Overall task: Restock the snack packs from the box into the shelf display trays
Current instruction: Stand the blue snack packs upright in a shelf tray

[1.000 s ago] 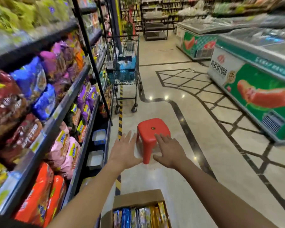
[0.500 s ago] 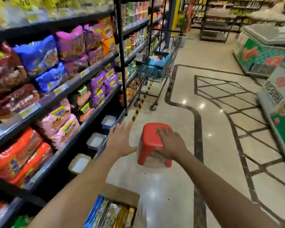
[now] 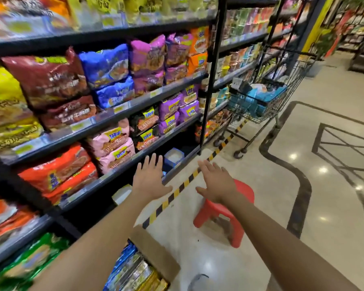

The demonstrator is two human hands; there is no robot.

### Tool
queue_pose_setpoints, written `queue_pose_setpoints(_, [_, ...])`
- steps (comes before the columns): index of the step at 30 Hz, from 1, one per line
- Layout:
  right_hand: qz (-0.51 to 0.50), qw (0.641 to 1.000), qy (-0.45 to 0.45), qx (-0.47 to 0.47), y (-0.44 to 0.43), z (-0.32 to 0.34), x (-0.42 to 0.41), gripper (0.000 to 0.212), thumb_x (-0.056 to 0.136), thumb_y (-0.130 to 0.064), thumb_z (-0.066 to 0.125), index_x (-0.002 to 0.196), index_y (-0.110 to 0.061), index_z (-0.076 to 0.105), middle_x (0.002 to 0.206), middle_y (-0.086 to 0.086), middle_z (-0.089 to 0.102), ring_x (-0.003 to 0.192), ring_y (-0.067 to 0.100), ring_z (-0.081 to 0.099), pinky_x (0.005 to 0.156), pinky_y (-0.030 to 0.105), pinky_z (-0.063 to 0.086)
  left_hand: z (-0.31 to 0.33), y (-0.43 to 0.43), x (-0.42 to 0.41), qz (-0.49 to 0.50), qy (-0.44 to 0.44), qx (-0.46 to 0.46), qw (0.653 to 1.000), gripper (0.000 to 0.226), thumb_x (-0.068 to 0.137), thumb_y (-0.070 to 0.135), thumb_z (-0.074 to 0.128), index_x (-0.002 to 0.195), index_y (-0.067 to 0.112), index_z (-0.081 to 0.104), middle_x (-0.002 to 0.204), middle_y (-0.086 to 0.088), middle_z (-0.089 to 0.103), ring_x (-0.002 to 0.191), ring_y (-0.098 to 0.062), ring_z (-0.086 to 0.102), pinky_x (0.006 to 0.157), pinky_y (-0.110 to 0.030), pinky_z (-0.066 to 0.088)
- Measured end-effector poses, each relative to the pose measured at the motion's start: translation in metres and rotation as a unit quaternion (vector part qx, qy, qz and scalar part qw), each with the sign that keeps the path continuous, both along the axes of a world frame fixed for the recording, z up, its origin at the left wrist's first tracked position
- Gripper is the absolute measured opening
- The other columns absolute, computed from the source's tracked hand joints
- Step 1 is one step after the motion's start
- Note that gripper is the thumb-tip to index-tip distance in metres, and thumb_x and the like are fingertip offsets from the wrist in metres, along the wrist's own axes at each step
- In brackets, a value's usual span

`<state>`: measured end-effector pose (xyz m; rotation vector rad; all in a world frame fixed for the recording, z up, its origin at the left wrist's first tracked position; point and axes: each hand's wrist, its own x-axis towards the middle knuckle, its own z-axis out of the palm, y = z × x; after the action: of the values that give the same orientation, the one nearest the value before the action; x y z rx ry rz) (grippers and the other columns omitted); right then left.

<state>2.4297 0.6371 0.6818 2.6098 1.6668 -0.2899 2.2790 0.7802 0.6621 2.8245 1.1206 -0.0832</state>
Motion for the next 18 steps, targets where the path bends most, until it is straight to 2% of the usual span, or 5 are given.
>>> queue_pose_setpoints(5, [0.077, 0.997, -0.022, -0.011, 0.078, -0.021, 0.05, 0.081, 0.092, -0.049, 0.046, 0.151, -0.019, -0.001, 0.159, 0.005, 0.006, 0.146, 0.029, 0.011, 0.117, 0.047, 0.019, -0.026, 0.054, 0.027, 0.084, -0.023, -0.007, 0.996, 0.103, 0.08, 0.07, 0.047, 0.152, 0.015, -0.003, 0.16, -0.006, 0.0, 0.148, -0.025, 0.001, 0.12, -0.042, 0.009])
queue_pose_setpoints(10, [0.165, 0.985, -0.018, -0.051, 0.163, -0.029, 0.085, 0.082, 0.092, -0.049, 0.046, 0.151, -0.018, -0.001, 0.158, 0.005, 0.01, 0.145, 0.029, 0.013, 0.117, 0.046, 0.017, -0.035, 0.104, 0.04, 0.182, -0.036, -0.026, 0.982, 0.1, 0.08, 0.063, 0.054, 0.152, 0.017, 0.002, 0.16, -0.008, 0.001, 0.147, -0.029, 0.004, 0.119, -0.043, 0.01])
queue_pose_setpoints(12, [0.199, 0.979, -0.023, -0.046, 0.198, -0.027, 0.089, 0.082, 0.093, -0.048, 0.046, 0.151, -0.018, -0.002, 0.159, 0.004, 0.008, 0.145, 0.028, 0.012, 0.117, 0.046, 0.016, -0.034, 0.123, 0.039, 0.222, -0.043, -0.008, 0.974, 0.1, 0.079, 0.062, 0.055, 0.152, 0.016, 0.003, 0.16, -0.009, 0.0, 0.147, -0.029, 0.004, 0.118, -0.044, 0.013])
queue_pose_setpoints(15, [0.261, 0.964, -0.026, -0.041, 0.244, -0.02, 0.08, 0.082, 0.093, -0.047, 0.047, 0.151, -0.015, -0.001, 0.159, 0.005, 0.009, 0.145, 0.028, 0.011, 0.117, 0.045, 0.014, -0.03, 0.142, 0.022, 0.269, -0.02, 0.002, 0.963, 0.103, 0.08, 0.065, 0.052, 0.151, 0.015, -0.003, 0.16, -0.009, -0.007, 0.147, -0.028, -0.002, 0.119, -0.044, 0.009])
queue_pose_setpoints(18, [0.343, 0.938, -0.036, -0.031, 0.285, -0.018, 0.056, 0.08, 0.092, -0.046, 0.046, 0.151, -0.016, 0.001, 0.159, 0.005, 0.011, 0.145, 0.027, 0.013, 0.117, 0.045, 0.015, -0.032, 0.154, -0.005, 0.352, -0.037, -0.007, 0.935, 0.106, 0.081, 0.065, 0.051, 0.15, 0.014, -0.009, 0.159, -0.008, -0.01, 0.147, -0.028, -0.005, 0.119, -0.043, 0.007])
